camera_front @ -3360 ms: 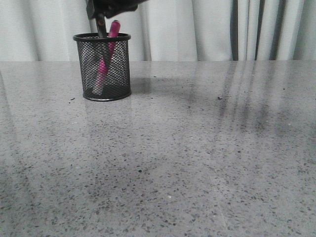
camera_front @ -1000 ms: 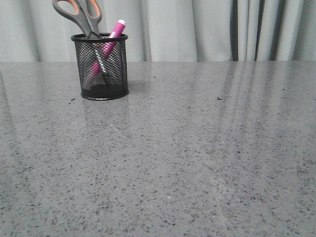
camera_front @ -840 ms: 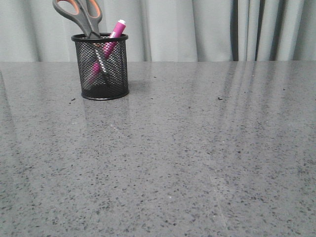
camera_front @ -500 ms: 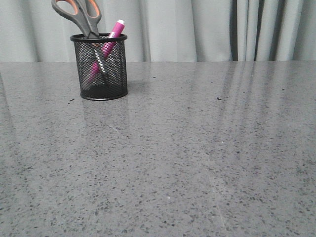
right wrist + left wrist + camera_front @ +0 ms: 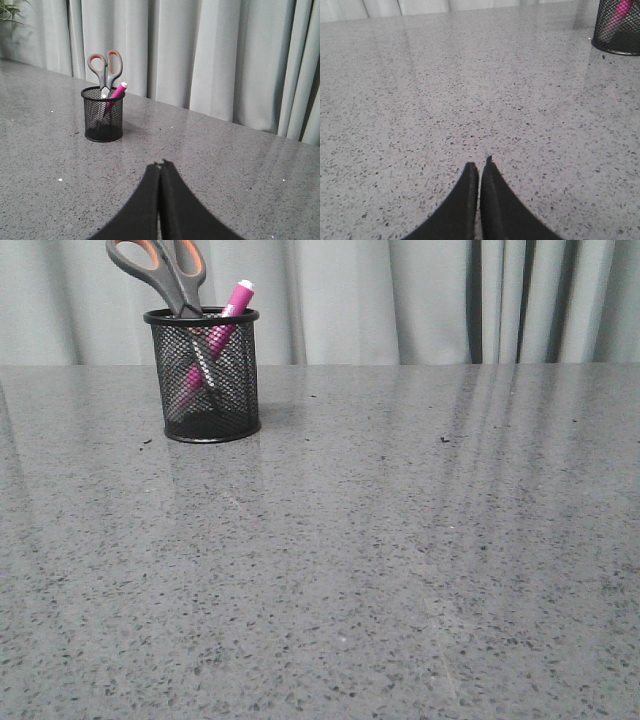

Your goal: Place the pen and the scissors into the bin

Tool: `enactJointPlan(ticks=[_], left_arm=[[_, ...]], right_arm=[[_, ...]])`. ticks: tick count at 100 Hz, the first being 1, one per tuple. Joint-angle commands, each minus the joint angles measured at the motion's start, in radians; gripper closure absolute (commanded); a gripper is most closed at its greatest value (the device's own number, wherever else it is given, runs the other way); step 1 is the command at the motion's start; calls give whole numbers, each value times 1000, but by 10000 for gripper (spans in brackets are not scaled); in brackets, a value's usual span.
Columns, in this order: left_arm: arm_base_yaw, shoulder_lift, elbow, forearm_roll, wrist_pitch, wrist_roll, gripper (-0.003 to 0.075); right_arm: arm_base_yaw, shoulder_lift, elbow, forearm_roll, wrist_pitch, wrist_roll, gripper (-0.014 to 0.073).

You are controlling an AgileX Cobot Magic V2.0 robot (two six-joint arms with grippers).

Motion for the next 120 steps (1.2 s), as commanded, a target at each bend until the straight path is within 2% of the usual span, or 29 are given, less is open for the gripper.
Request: enactJointPlan(ticks=[1, 56, 66, 76, 88, 93, 108, 120], left_arm=[[4, -33, 44, 4, -43, -14, 739], [4, -33, 44, 4, -43, -14, 739], [4, -33, 44, 4, -43, -14, 739], [4, -33, 44, 4, -43, -14, 739], [4, -33, 44, 4, -43, -14, 739], [4, -33, 44, 4, -43, -14, 739], [4, -33, 44, 4, -43, -14, 739], [4, -33, 44, 4, -43, -14, 739]], right_arm=[[-4, 5, -22, -24, -71, -10, 662], [-4, 5, -14, -34, -57, -10, 662], [-40, 5, 35, -19, -83, -12, 662], [-137, 5, 126, 141, -194, -104, 662], [-320, 23, 261, 411, -378, -329, 662], [-398, 35, 313, 484, -451, -426, 662], [-557, 37, 411, 494, -483, -437, 662], [-630, 13, 408, 494, -357, -435, 662]])
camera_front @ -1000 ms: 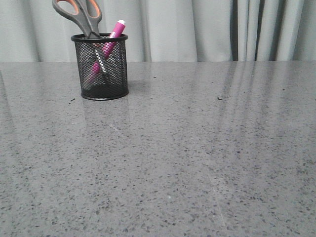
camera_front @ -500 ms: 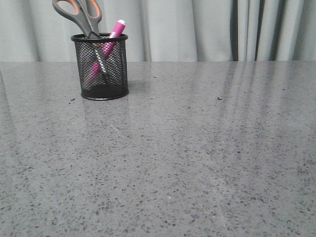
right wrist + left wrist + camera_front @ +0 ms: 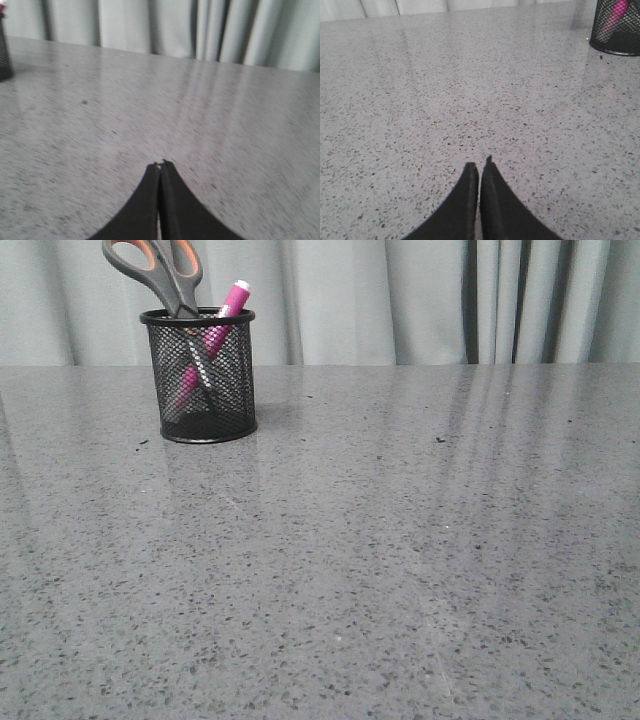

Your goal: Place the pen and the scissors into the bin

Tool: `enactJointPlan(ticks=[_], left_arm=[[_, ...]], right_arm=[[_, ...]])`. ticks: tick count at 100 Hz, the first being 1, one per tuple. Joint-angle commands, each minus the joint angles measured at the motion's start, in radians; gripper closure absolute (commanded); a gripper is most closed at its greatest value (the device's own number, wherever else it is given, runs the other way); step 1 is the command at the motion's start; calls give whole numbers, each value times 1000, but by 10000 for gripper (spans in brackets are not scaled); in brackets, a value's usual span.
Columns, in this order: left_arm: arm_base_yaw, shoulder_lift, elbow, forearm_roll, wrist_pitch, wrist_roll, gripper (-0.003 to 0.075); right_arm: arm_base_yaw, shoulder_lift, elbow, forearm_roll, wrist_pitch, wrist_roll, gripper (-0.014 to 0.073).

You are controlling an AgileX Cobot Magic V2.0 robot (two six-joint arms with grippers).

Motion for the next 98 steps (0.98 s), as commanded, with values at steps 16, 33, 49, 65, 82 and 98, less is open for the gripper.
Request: enactJointPlan(ticks=[16, 33, 49, 65, 82, 98], left_arm=[[4, -33, 44, 2, -46, -8, 739], [4, -33, 44, 2, -46, -8, 739], [4, -33, 44, 2, -46, -8, 739], [4, -33, 44, 2, -46, -8, 739], [4, -33, 44, 2, -46, -8, 739], [4, -33, 44, 2, -46, -8, 739]], right_arm=[[-95, -32, 14, 8, 91, -11, 662], [-95, -32, 14, 8, 131, -11, 662], [-95, -32, 14, 8, 131, -11, 662], [-95, -32, 14, 8, 129, -11, 662], [-95, -32, 14, 8, 129, -11, 662], [-95, -32, 14, 8, 129, -11, 662]])
